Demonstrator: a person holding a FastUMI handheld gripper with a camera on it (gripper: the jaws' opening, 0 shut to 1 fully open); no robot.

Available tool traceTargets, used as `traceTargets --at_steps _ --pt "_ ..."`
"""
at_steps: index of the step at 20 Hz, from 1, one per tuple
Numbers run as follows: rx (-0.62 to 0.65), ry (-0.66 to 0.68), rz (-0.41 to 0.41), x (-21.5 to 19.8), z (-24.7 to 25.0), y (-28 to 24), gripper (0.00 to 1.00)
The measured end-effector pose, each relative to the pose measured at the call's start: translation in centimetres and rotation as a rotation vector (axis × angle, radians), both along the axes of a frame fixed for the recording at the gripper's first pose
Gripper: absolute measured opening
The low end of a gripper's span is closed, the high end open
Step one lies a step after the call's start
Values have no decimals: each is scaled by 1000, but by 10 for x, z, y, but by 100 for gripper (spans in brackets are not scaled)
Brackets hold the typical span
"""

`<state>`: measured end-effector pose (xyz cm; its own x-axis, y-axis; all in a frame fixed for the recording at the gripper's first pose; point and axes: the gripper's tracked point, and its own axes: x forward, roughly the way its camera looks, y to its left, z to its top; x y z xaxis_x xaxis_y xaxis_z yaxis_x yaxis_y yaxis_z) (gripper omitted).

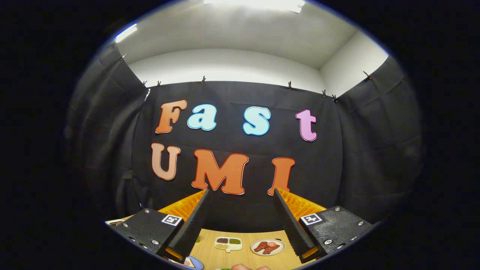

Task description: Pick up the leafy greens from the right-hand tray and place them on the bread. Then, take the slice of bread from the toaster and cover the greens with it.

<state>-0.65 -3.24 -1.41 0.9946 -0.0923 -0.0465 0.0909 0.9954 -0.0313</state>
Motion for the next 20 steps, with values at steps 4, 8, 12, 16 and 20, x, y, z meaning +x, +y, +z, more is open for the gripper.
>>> traceTargets --at_steps 4,8,12,16,20 --pt "-21 2 1 1 -4 -1 99" --pt "-24 38 12 7 -15 3 99" --pt "-32 59 9 9 -26 0 99" --pt "-7 92 12 13 -42 -1 99" --pt "-1 124 35 14 -62 1 99"
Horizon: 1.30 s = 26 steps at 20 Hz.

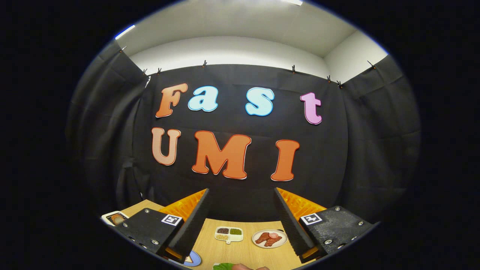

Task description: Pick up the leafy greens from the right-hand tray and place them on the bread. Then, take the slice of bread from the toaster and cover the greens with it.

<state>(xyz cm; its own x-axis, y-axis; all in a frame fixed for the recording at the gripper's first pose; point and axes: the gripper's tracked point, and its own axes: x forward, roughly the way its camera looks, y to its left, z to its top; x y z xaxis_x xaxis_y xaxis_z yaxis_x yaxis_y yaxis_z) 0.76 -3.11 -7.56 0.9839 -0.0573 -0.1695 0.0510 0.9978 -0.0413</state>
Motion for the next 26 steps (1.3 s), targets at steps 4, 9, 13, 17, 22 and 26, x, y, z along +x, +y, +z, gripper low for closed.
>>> traceTargets --at_steps 4,9,13,17,22,26 --pt "24 62 37 0 -34 0 99" --pt "85 126 31 5 -73 -4 99" --pt "94 280 20 0 -132 -11 99" --pt "135 436 14 -10 -187 -5 99" --pt "116 597 36 -28 -241 -4 99" --pt "99 729 52 -49 -288 -2 99"
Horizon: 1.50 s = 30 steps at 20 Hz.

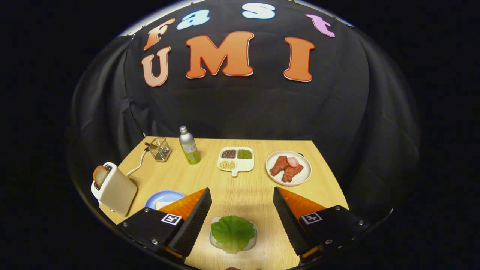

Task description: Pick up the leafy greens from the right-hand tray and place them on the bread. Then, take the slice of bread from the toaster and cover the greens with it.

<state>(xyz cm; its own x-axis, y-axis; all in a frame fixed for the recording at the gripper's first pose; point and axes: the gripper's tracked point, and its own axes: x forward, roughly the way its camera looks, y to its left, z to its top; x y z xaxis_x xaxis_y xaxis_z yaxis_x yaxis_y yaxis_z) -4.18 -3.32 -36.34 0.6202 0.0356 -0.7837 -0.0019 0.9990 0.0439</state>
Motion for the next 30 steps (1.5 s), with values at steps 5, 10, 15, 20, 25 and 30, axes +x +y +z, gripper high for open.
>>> traceTargets --at_steps 5,10,15,20,25,30 --pt "35 204 55 -35 -54 16 99" --pt "29 342 91 -59 -97 22 99" --pt "52 472 108 -79 -135 35 98" --pt "25 566 142 -96 -163 40 97" --pt "5 631 136 -105 -184 42 95" --pt "5 680 97 -113 -196 41 88"
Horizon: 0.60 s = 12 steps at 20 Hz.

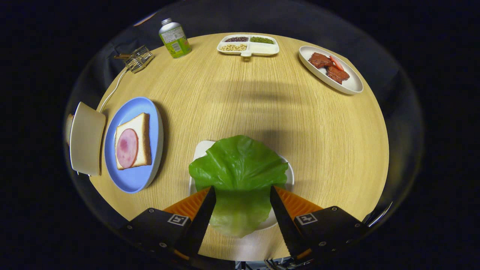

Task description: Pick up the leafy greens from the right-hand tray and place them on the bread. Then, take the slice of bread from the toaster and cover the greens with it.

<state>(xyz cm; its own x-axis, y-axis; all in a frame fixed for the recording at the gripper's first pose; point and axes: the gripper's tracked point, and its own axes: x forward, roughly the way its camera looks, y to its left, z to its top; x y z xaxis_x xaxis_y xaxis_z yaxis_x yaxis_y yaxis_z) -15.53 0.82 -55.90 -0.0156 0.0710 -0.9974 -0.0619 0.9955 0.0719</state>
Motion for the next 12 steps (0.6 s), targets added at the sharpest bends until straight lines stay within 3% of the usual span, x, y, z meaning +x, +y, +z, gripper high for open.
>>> traceTargets --at_steps 3,7,12 --pt "-15 16 6 -5 -4 1 83" --pt "-23 33 -45 -4 -4 0 71" --pt "-19 22 -50 -3 -4 0 38"
